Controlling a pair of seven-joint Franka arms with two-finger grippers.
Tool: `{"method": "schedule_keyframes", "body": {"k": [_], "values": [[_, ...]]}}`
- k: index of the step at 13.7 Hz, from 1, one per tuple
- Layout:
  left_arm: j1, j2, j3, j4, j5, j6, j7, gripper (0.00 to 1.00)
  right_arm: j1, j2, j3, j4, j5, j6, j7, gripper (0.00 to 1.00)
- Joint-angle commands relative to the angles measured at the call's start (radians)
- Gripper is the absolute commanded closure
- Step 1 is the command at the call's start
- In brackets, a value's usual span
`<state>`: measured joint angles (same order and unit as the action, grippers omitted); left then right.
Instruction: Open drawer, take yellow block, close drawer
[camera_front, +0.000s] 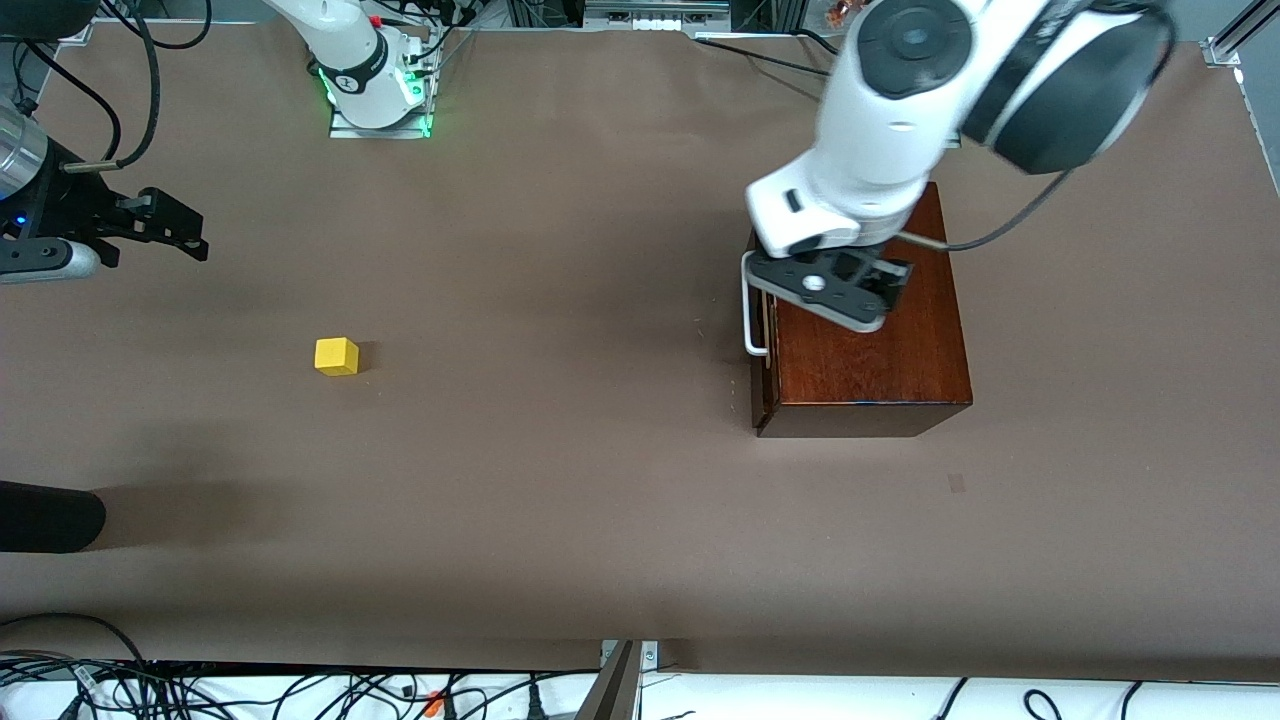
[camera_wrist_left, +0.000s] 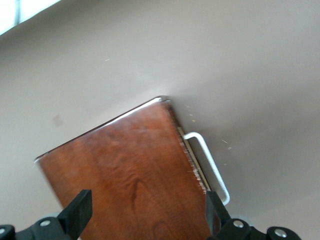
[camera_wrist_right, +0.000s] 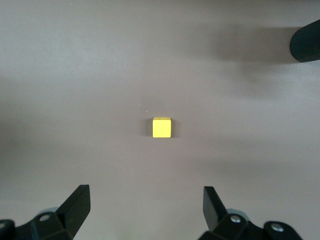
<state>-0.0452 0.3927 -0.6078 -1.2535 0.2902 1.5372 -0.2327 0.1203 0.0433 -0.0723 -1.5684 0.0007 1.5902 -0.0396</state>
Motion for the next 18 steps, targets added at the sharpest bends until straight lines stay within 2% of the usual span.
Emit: {"method": "schedule_keyframes", "body": {"k": [1,3,5,9,12,15,16,18], "values": [[-0.027,-0.090,0.138,-0.014,-0.100,-0.022,-0.141,0.00,-0.002,0.012,0.002,0.025,-0.014,-0.007,0.014,0.00],[-0.076,-0.144,0.273,-0.036,-0.164,-0.037,-0.220,0.00,-0.001,0.010,0.002,0.025,-0.014,-0.009,0.014,0.00],[-0.087,-0.187,0.342,-0.075,-0.189,-0.064,-0.208,0.00,-0.002,0.012,0.002,0.025,-0.014,-0.010,0.012,0.00],[-0.088,-0.273,0.492,-0.170,-0.255,-0.058,-0.008,0.00,-0.004,0.020,0.000,0.027,-0.015,-0.007,0.010,0.00],[-0.088,-0.317,0.551,-0.224,-0.255,-0.023,0.124,0.00,-0.001,0.020,0.002,0.028,-0.016,-0.007,0.010,0.00],[-0.088,-0.377,0.598,-0.334,-0.256,0.053,0.193,0.00,-0.002,0.020,0.002,0.027,-0.016,-0.009,0.012,0.00],[-0.088,-0.396,0.605,-0.371,-0.256,0.081,0.196,0.00,-0.002,0.020,0.002,0.027,-0.016,-0.009,0.013,0.00],[-0.085,-0.405,0.606,-0.383,-0.260,0.089,0.207,0.00,-0.002,0.020,0.002,0.027,-0.014,-0.012,0.014,0.00]]}}
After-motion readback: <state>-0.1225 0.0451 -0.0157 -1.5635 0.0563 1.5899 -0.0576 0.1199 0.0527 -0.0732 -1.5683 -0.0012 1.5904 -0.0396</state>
